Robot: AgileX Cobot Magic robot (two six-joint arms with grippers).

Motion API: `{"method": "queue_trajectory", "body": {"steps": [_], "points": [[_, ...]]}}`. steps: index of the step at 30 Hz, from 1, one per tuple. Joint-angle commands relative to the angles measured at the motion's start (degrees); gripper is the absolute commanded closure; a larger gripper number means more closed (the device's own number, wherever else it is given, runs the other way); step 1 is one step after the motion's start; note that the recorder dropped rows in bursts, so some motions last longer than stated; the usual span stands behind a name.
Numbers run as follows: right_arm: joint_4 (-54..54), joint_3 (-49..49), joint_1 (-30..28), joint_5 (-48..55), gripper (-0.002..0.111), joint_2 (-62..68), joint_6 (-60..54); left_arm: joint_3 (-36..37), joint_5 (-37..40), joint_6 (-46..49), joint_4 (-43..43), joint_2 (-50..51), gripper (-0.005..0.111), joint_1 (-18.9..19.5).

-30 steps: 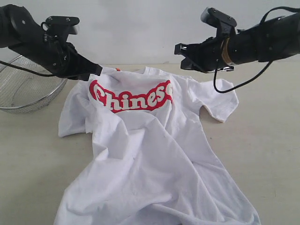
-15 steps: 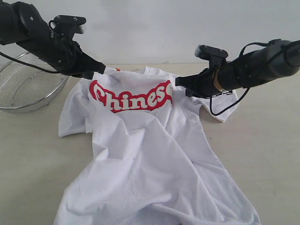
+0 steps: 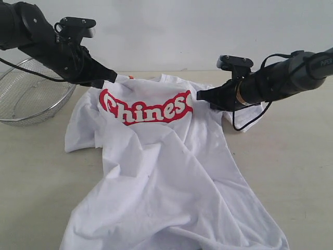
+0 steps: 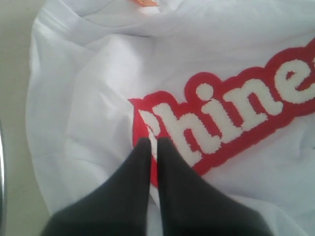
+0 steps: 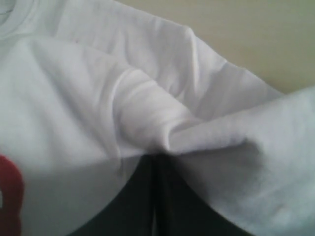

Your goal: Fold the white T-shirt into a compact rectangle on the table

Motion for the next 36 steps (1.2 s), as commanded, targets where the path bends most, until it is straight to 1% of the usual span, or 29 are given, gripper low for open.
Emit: {"method": "queue_trajectory", "body": {"steps": [1,5,13,18,28,30,33,36], "points": [[-0.25,-0.10,-0.77,3.88,0.109,0.91,-1.44,-0.30,0.66,0.37,-0.43,-0.15,0.102,0.13],[-0.25,-0.10,-2.15,4.90,0.109,0.91,-1.45,-0.30,0.60,0.79,-0.43,-0.15,0.102,0.13],[-0.25,-0.10,-7.36,5.33,0.109,0.91,-1.84,-0.30,0.46,1.19,-0.43,-0.15,0.102,0.13],[-0.25,-0.38,-9.17,5.97,0.109,0.91,-3.68,-0.30,0.19,1.19,-0.43,-0.15,0.102,0.13],[-0.25,-5.22,-11.30,3.04,0.109,0.91,-1.78,-0.30,0.79,1.66,-0.64,-0.15,0.102,0.13],[-0.25,-5.33,-11.30,-1.08,0.109,0.76,-0.60,-0.30,1.60,1.83,-0.64,-0.15,0.102,0.13],[-0.25,-4.65,-11.30,-6.44,0.109,-3.15,2.85,-0.30,2.06,1.79,-0.86,-1.54,0.102,0.13],[-0.25,0.12,-11.02,-4.72,0.109,-11.15,2.79,-0.30,3.54,1.79,-0.86,-3.44,0.102,0.13]]}}
